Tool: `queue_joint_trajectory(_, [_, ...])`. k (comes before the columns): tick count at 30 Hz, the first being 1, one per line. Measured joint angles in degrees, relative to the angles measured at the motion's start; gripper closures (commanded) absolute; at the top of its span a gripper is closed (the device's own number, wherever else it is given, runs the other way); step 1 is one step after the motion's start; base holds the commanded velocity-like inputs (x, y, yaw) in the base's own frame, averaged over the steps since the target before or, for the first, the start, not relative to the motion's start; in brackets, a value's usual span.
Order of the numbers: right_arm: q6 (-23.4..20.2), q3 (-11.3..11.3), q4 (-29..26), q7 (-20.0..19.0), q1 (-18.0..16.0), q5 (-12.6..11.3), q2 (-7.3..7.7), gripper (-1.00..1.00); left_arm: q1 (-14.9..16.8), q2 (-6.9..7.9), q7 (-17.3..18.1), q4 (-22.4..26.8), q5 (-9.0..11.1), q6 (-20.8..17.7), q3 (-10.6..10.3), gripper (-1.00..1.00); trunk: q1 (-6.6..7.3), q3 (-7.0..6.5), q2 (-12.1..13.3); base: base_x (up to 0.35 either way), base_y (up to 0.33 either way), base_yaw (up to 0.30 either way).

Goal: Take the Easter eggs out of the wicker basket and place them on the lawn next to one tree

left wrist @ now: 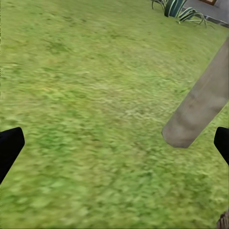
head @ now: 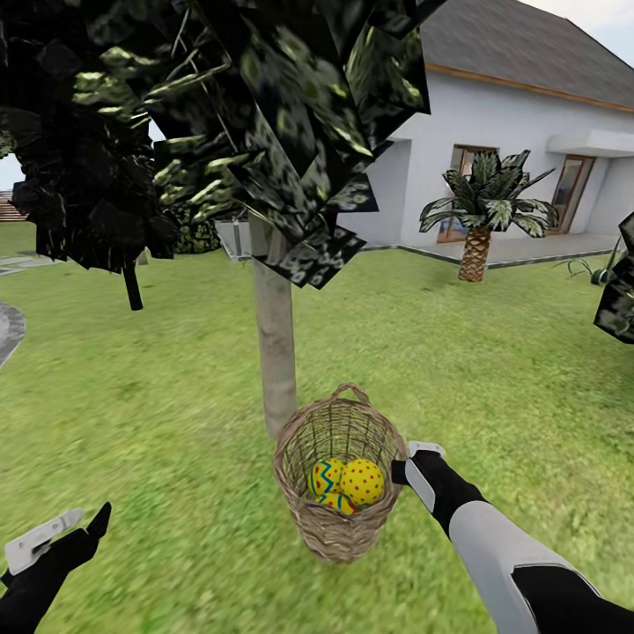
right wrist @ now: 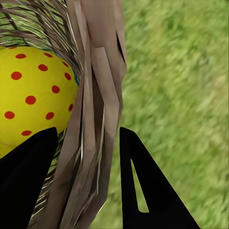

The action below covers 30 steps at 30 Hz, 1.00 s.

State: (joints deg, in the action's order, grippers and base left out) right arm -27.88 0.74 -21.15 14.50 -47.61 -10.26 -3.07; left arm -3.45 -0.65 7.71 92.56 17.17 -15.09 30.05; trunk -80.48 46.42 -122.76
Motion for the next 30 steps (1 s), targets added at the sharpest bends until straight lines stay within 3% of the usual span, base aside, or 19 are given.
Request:
queue_joint_trajectory(7, [0.0, 0.0, 0.0, 0.0, 0.0, 0.1, 0.00, 1.00, 0.0, -0.01, -0.1, 0.0, 0.0, 0.0, 0.1, -1.00, 0.00, 0.00, 0.0, 0.000, 0.000, 0.000])
queue_joint_trajectory(17, [0.0, 0.1, 0.0, 0.0, 0.0, 0.1, 0.00, 1.00, 0.0, -0.01, -0.1, 0.0, 0.2, 0.0, 0.4, -1.00, -2.19, 1.79, -4.0, 0.000, 0.000, 0.000])
queue_joint_trajectory(21, [-0.1, 0.0, 0.0, -0.1, 0.0, 0.1, 0.00, 1.00, 0.0, -0.01, -0.1, 0.0, 0.6, -0.1, 2.3, -1.00, -3.07, 2.51, -5.6, 0.000, 0.000, 0.000])
queue_joint_trajectory(30, [-0.1, 0.1, 0.1, -0.1, 0.0, 0.1, 0.00, 1.00, 0.0, 0.00, -0.1, 0.1, 0.8, -0.1, 2.7, -1.00, -5.05, 4.13, -9.2, 0.000, 0.000, 0.000])
